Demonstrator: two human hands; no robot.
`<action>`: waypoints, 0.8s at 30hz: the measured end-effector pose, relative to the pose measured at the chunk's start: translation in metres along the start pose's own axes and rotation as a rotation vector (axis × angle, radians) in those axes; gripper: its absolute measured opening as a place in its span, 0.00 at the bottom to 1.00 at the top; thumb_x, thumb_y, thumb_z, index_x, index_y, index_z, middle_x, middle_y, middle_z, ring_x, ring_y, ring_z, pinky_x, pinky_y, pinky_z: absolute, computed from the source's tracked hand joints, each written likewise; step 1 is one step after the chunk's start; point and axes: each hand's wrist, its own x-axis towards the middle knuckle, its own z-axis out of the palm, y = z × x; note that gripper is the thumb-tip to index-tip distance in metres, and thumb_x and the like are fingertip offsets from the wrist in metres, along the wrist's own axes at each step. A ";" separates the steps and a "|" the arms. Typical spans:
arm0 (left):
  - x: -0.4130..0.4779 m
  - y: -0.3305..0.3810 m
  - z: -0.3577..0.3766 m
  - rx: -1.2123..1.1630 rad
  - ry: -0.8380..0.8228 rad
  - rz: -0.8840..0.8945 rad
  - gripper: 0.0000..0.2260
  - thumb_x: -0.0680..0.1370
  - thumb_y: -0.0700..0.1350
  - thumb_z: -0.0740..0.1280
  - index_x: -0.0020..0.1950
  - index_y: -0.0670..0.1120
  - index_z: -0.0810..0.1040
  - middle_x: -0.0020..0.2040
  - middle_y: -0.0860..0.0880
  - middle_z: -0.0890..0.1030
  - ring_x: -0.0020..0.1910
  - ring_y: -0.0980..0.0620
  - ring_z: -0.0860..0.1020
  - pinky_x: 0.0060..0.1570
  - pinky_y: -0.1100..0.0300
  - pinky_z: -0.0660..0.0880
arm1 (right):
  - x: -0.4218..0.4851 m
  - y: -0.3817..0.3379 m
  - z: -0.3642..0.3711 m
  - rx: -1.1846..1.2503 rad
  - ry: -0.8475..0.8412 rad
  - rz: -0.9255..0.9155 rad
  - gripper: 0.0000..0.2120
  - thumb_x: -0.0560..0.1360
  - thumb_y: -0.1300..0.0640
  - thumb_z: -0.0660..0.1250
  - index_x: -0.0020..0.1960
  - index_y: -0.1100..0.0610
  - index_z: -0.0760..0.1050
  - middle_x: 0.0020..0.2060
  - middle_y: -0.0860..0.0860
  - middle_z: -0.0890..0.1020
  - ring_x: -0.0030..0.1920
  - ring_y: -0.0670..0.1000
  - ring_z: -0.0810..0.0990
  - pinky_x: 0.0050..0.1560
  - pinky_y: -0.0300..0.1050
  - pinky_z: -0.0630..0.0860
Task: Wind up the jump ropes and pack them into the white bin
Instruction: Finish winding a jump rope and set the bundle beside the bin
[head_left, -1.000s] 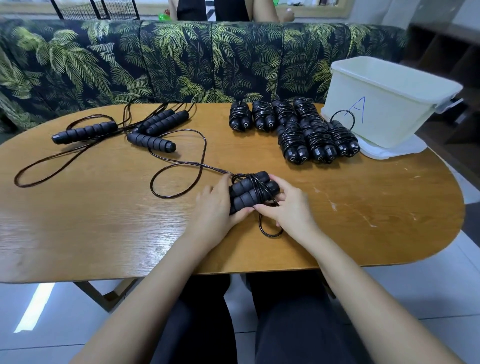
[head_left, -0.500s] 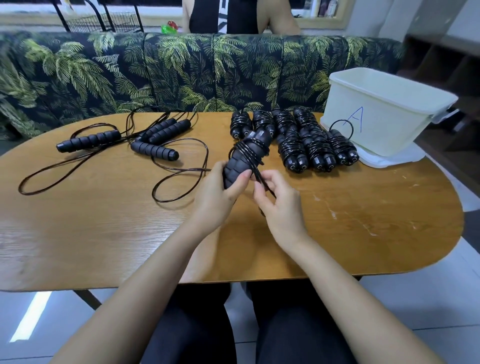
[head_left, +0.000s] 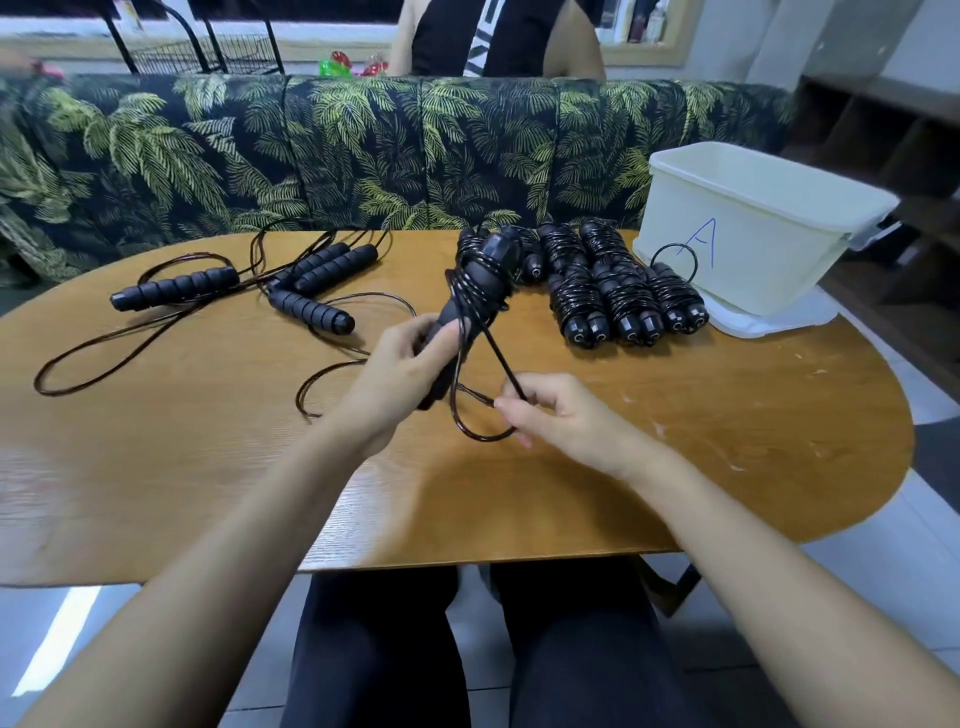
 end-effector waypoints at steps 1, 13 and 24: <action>0.000 -0.002 -0.002 -0.008 0.017 -0.032 0.14 0.78 0.55 0.63 0.45 0.44 0.75 0.39 0.42 0.71 0.36 0.46 0.66 0.32 0.55 0.62 | -0.002 0.002 0.004 0.007 0.023 -0.011 0.15 0.80 0.47 0.60 0.39 0.54 0.70 0.30 0.41 0.73 0.33 0.42 0.70 0.39 0.37 0.66; -0.002 -0.009 -0.008 -0.258 0.052 -0.167 0.16 0.77 0.56 0.63 0.50 0.43 0.75 0.39 0.46 0.75 0.33 0.51 0.71 0.34 0.58 0.67 | -0.021 0.054 -0.015 -0.208 0.212 0.031 0.11 0.80 0.51 0.58 0.41 0.51 0.74 0.34 0.45 0.74 0.37 0.45 0.74 0.40 0.35 0.69; -0.021 0.025 0.000 0.682 -0.681 0.239 0.15 0.71 0.54 0.74 0.47 0.46 0.76 0.32 0.56 0.73 0.30 0.58 0.70 0.31 0.62 0.66 | 0.015 0.031 -0.063 -0.440 -0.013 0.156 0.09 0.79 0.55 0.63 0.42 0.47 0.79 0.38 0.42 0.82 0.41 0.44 0.79 0.48 0.48 0.74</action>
